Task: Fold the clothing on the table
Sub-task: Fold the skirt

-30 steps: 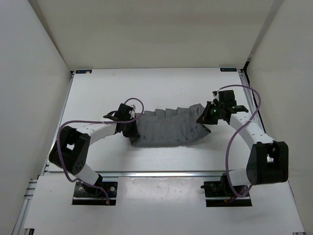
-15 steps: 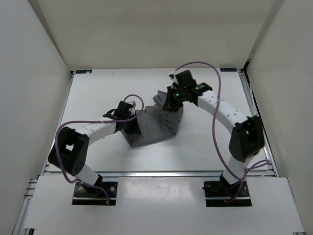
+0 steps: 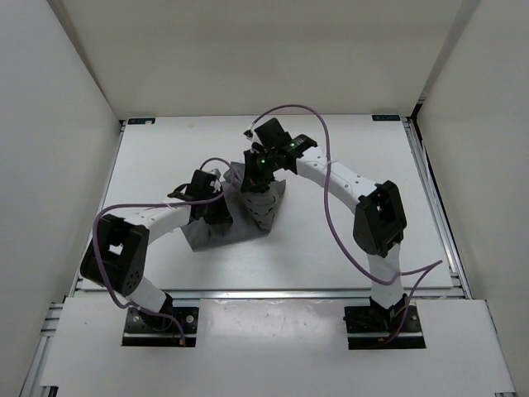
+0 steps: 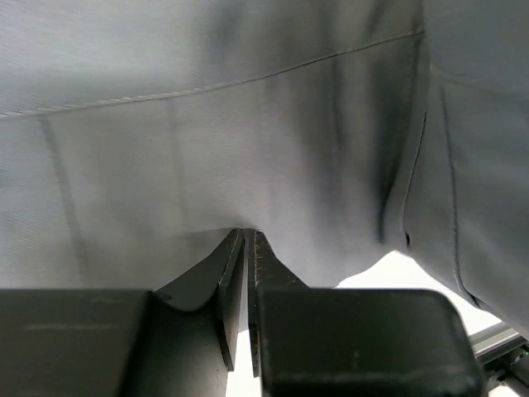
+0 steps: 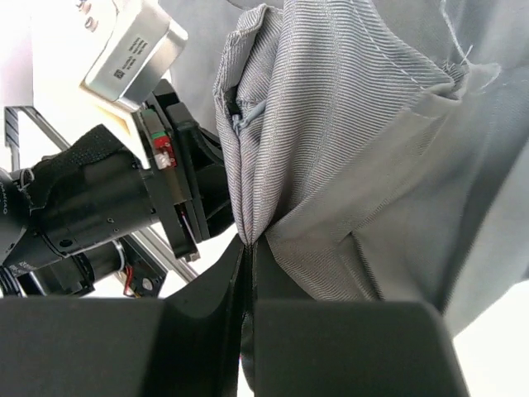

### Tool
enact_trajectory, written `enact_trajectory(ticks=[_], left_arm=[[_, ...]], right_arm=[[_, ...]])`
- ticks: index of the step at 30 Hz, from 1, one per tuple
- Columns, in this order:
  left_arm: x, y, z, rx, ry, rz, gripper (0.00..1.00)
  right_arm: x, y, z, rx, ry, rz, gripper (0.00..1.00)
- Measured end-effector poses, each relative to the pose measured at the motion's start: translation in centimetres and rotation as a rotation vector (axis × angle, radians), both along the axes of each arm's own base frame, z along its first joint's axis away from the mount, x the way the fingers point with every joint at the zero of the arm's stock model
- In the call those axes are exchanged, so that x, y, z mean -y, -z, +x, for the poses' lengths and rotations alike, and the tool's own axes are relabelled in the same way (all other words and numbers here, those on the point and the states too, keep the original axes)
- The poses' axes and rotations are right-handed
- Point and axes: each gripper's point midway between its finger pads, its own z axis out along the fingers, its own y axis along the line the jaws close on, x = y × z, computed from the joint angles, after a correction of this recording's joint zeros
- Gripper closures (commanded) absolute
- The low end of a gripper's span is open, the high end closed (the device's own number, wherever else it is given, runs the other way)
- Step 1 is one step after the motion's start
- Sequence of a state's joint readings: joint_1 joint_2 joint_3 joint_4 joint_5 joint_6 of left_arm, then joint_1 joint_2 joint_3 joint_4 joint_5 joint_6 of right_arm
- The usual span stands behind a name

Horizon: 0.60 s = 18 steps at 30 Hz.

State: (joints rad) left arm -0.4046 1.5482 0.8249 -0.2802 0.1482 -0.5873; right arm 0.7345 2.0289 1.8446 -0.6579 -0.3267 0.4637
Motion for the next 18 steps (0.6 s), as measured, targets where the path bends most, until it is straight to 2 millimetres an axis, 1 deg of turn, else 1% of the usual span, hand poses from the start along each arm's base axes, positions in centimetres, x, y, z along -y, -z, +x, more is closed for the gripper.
enact_trajectory(ticks=[2,4,5,7,10,11,12,13,14,16,18], left_arm=[[-0.2,-0.1,0.1,0.001,-0.003,0.003,0.82],[-0.9,-0.4,0.1,0.003,-0.011,0.015,0.81],[-1.3,-0.8,0.0,0.002,-0.016,0.024,0.8],[-2.8,-1.8,0.7,0.022,-0.046,0.045,0.79],[-6.3,-4.0,2.3,0.075,-0.13,0.105,0.8],[-7.5,-4.6,2.7,0.097,-0.157,0.136,0.84],[-9.0,-5.2,3.1,0.117,-0.187,0.176,0.86],[-10.2,-5.5,3.3,0.13,-0.21,0.214,0.93],[-11.3,-5.5,3.4,0.135,-0.225,0.255,0.99],[-12.7,-4.8,2.9,0.107,-0.232,0.325,1.0],[-13.8,-3.3,2.2,0.055,-0.224,0.385,1.0]], right_arm=[[0.3,-0.1,0.4,-0.002,0.01,0.004,0.99],[1.4,0.5,0.8,-0.013,0.036,0.003,1.0],[2.5,1.1,0.6,-0.03,0.054,-0.005,1.0],[4.9,2.1,0.5,-0.069,0.101,-0.025,1.0],[8.3,2.9,0.6,-0.1,0.171,-0.045,1.0],[9.3,2.9,0.8,-0.101,0.193,-0.048,1.0],[10.1,2.8,1.0,-0.098,0.213,-0.048,1.0],[10.7,2.7,1.1,-0.093,0.227,-0.047,0.99],[11.2,2.5,1.0,-0.088,0.237,-0.047,1.0],[11.6,2.0,0.7,-0.077,0.245,-0.044,1.0],[11.7,1.5,0.5,-0.065,0.245,-0.037,0.99]])
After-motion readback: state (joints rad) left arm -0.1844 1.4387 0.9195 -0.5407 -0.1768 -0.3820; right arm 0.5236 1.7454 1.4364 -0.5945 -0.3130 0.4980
